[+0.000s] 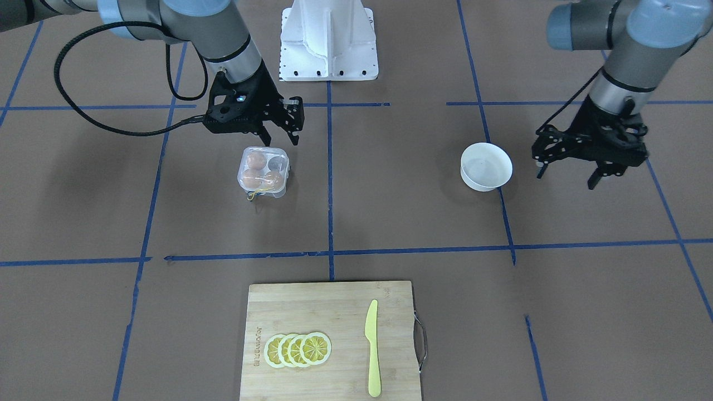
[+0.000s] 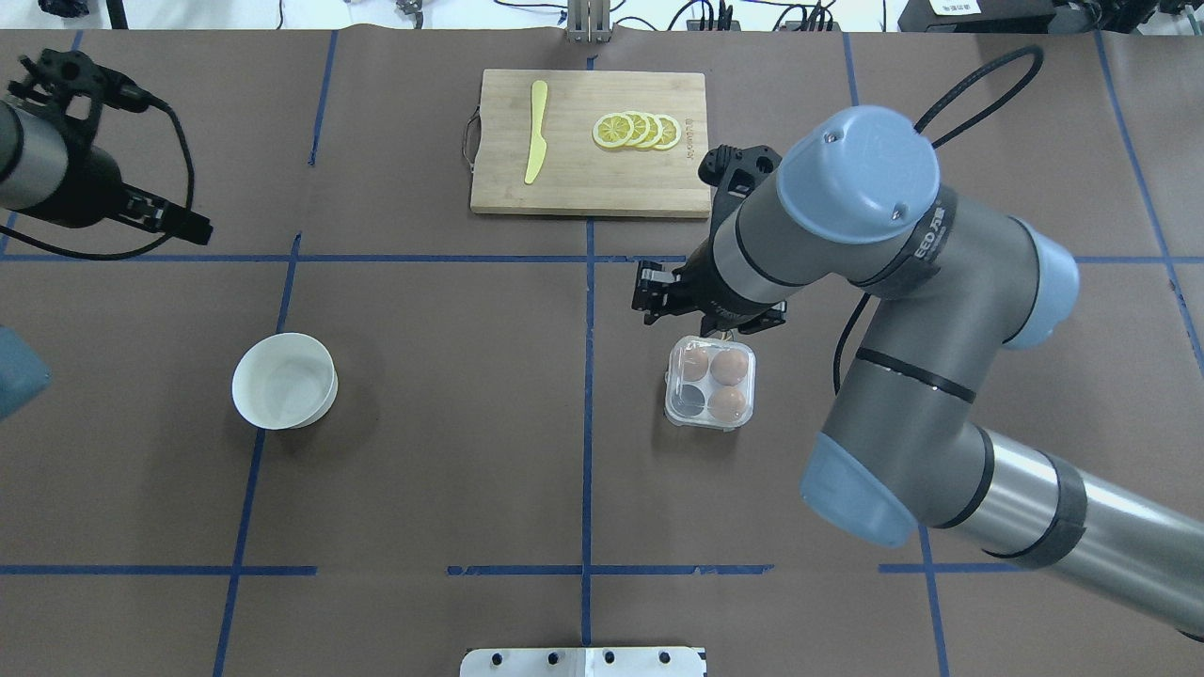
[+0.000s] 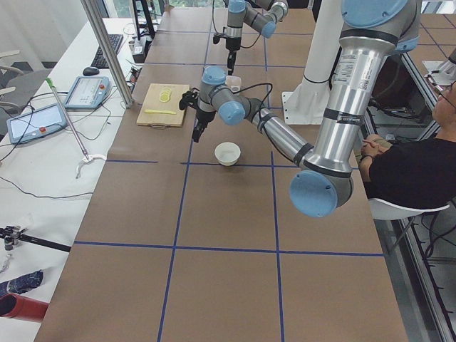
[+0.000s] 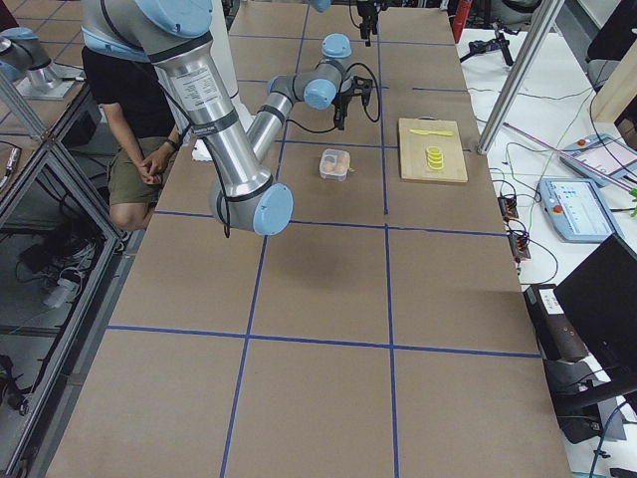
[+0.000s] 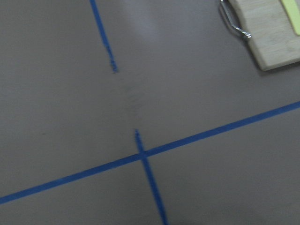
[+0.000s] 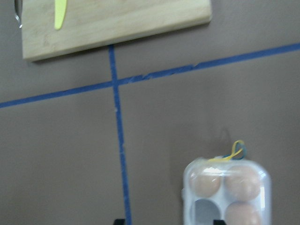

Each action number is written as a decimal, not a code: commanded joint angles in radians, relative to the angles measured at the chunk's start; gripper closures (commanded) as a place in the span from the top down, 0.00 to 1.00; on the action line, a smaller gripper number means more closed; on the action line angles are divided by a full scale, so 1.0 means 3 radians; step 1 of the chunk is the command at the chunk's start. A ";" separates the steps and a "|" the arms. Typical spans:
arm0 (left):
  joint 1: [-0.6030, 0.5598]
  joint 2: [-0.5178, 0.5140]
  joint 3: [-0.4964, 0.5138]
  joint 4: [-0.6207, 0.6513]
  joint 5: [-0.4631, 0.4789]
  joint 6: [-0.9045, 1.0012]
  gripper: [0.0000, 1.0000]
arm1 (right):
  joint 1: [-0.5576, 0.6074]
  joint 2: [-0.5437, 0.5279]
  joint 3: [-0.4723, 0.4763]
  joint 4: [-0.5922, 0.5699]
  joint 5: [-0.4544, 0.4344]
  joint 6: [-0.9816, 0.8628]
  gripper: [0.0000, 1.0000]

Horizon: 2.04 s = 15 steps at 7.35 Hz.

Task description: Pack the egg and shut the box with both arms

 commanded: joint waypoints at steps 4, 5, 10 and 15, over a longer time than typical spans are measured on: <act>-0.1531 0.0214 0.0795 0.0125 -0.0540 0.2025 1.00 | 0.2040 -0.1178 0.0056 -0.0757 0.1094 -0.3532 1.00; -0.1562 0.0245 0.0786 0.0121 -0.0535 0.2001 1.00 | 0.2358 -0.1435 -0.0097 -0.0752 0.1237 -0.4132 1.00; -0.1578 0.0450 0.0847 0.0146 -0.0656 0.2026 1.00 | 0.2725 -0.1769 -0.0440 -0.0675 0.1193 -0.4363 1.00; -0.1614 0.0608 0.1021 0.0141 -0.0781 0.2026 1.00 | 0.2929 -0.2076 -0.0610 -0.0553 0.1218 -0.4357 1.00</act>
